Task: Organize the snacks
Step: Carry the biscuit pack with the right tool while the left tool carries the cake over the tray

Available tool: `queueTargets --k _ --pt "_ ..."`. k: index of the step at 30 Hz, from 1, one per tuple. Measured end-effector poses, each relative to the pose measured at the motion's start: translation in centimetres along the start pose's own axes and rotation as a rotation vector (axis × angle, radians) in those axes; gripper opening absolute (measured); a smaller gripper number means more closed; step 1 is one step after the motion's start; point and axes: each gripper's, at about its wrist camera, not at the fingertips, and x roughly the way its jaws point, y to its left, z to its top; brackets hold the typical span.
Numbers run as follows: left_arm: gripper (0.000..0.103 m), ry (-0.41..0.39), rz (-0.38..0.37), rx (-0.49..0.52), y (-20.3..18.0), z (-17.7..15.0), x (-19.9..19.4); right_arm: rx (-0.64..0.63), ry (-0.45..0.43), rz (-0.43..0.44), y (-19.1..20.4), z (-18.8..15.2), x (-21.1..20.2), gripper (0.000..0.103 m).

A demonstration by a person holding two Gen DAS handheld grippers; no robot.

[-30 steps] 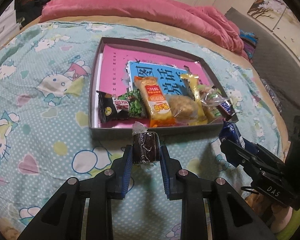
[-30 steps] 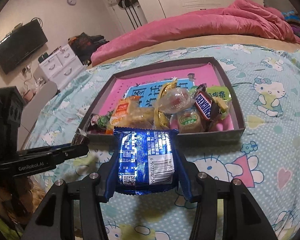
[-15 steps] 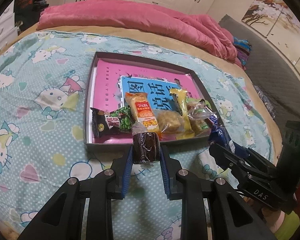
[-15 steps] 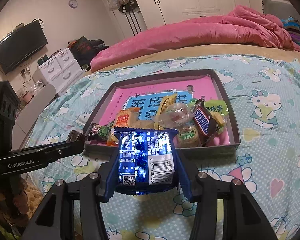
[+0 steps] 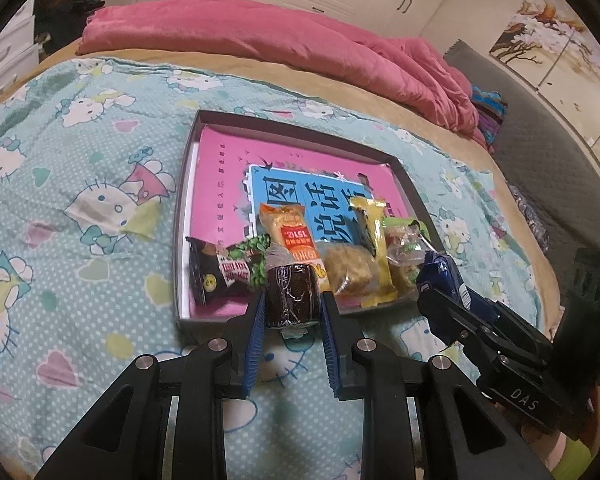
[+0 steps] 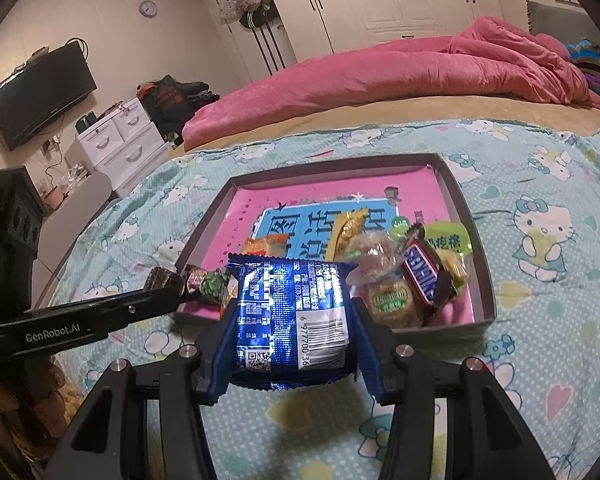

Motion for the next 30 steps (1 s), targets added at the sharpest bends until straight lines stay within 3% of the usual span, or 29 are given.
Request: queueTargets --k 15,30 --pt "0.027 0.017 0.018 -0.006 0.5 1.8 3.1 -0.031 -0.008 -0.015 1.2 3.1 2.7 0.052" --pt "0.027 0.025 0.021 -0.012 0.8 2.0 4.3 -0.050 0.007 -0.060 0.9 3.9 4.3 0.052"
